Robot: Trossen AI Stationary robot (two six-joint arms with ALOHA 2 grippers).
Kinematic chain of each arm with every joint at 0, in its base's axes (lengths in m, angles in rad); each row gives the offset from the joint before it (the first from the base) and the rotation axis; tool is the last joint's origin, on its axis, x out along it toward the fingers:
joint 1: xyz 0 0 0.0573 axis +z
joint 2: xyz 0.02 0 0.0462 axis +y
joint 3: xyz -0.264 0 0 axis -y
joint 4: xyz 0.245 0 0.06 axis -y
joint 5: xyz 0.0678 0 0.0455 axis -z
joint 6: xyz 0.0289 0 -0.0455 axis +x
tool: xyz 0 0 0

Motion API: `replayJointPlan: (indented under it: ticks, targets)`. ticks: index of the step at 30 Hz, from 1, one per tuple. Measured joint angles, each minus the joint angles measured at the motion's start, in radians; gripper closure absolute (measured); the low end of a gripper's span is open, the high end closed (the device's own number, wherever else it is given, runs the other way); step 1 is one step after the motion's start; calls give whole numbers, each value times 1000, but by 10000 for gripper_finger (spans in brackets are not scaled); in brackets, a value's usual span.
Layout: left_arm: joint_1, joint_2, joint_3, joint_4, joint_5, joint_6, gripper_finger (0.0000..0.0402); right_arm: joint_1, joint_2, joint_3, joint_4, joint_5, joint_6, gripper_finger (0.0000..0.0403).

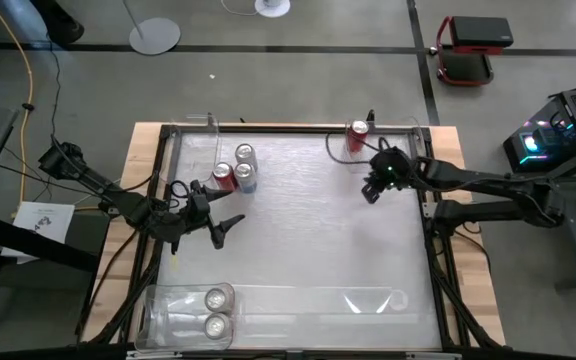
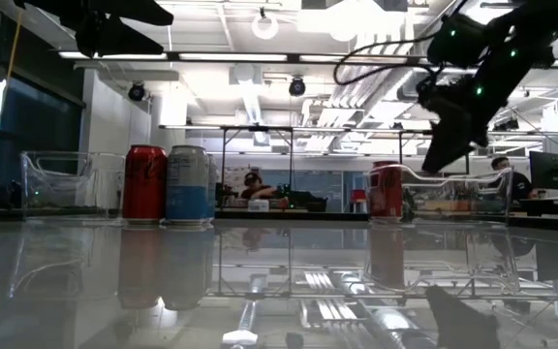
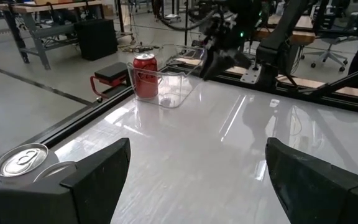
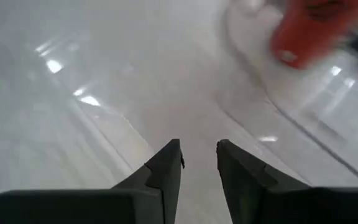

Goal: Sort soda cans
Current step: Adjust the right transparent bin

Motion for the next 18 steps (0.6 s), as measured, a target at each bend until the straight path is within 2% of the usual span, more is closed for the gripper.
replayJointPlan:
  ticks: [10,18]
  targets:
    - [0,0,0,-1,-7,0,53,-57,222,-43,313,87,-90,305]
    - [0,0,0,-2,-7,-1,53,-79,242,-43,410,125,-111,305]
